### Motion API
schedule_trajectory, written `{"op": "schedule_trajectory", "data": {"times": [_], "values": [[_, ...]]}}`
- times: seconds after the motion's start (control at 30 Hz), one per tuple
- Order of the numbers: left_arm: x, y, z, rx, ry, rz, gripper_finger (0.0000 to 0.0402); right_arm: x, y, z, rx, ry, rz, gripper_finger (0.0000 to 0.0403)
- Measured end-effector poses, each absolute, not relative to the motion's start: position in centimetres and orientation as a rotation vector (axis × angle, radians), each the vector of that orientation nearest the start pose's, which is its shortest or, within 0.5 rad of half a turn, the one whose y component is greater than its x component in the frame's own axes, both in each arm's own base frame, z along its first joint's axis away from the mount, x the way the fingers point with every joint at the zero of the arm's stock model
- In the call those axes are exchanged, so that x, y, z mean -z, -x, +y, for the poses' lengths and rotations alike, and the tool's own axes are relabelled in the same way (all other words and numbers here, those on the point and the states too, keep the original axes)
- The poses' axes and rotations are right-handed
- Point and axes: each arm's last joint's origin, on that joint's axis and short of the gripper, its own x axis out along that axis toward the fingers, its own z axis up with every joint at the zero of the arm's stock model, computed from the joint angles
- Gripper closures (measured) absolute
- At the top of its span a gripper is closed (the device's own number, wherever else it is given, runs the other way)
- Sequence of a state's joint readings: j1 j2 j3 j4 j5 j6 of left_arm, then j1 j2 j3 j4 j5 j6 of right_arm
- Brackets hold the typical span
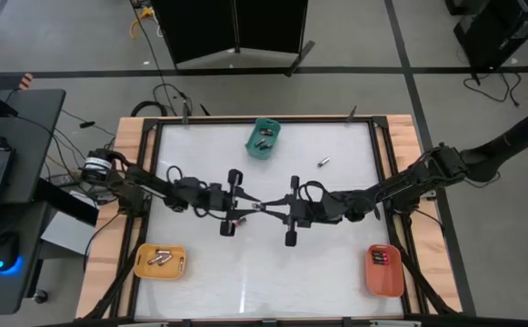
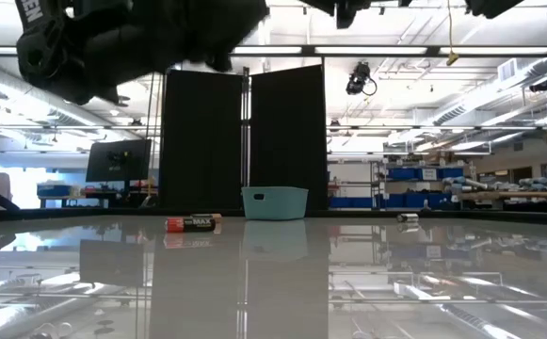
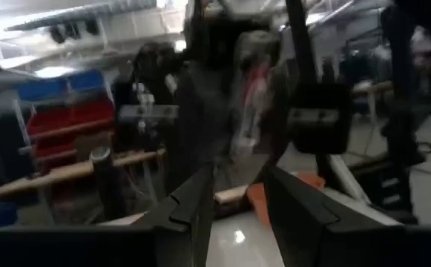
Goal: Sort batteries
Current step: Put the silver battery into the yellow bin
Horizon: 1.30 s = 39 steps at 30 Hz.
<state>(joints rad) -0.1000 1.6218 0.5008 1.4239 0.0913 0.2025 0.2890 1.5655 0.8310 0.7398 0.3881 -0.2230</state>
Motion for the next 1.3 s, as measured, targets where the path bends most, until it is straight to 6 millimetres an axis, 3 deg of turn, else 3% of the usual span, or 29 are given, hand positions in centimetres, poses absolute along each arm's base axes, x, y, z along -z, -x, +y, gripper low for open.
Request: {"op": "schedule_trajectory", "data": {"times": [0.2, 0.73, 1.1, 1.3], "values": [[-20.6, -28.4, -2.5, 0.162, -0.178, -0.355, 0.0272, -24.6, -32.4, 8.7, 0.067, 0.224, 0.016, 0.0344], [-21.2, -28.1, -3.1, 0.273, -0.175, -0.425, 0.0272, -24.5, -32.4, 8.7, 0.068, 0.228, 0.028, 0.0344], [-22.1, -29.9, -3.2, 0.276, -0.151, -0.363, 0.0272, -24.4, -32.4, 8.7, 0.07, 0.23, 0.033, 0.0344], [-22.6, -29.8, -3.3, 0.313, -0.175, -0.407, 0.0279, -24.3, -32.4, 8.7, 0.069, 0.234, 0.044, 0.0344]]}}
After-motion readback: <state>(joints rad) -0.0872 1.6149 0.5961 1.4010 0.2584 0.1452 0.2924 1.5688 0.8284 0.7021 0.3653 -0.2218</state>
